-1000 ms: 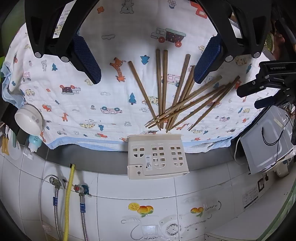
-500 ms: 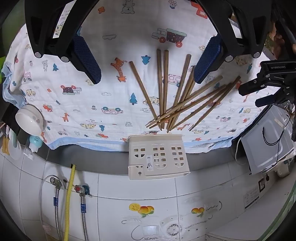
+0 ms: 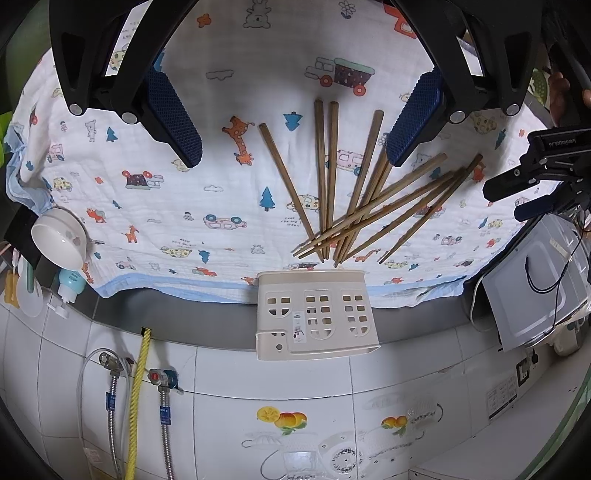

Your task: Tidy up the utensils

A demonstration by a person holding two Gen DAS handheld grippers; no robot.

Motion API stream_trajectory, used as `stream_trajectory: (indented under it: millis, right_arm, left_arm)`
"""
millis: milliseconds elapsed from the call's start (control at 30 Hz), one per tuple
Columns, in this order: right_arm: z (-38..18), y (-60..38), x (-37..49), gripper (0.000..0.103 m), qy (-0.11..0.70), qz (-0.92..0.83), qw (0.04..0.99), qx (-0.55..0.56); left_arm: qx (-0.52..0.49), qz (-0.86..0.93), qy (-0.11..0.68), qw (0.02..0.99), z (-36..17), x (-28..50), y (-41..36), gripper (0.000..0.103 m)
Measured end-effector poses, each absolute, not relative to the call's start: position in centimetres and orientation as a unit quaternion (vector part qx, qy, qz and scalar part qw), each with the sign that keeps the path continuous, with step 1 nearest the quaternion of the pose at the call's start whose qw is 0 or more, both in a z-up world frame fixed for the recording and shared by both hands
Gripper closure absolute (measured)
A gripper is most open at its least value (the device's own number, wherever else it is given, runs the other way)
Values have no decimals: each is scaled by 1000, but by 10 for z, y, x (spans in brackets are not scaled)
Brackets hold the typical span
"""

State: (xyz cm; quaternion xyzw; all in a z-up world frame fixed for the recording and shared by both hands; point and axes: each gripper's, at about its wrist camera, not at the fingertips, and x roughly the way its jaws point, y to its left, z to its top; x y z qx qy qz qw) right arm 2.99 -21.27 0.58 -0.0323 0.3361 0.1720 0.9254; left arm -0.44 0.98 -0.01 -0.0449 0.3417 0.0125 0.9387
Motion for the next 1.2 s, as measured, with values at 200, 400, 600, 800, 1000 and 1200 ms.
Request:
stream_trajectory:
  millis: [200,400,600,800,1000,1200]
  right_arm:
    - [6,-212,30,6,336,172,925,-32]
    - [5,-212,30,6,336,172,925,-32]
    - [5,-211,30,6,336,171,926,-33]
    - [4,-210,30,6,338,171,925,-34]
    - [3,-209,31,6,339,172,924,-33]
    - [3,-209,31,6,341,172,924,-32]
  left_arm:
    - [-48,16,343,938,-2,-4,13,5]
    - [-47,18,344,937,-4,-4,13,5]
    - [-50,21,345,937,-6,-4,15,5]
    - [-56,20,348,936,-7,-3,18,5]
    - [-59,23,351,934,-9,-1,22,6]
    - [-61,25,352,934,-10,0,25,6]
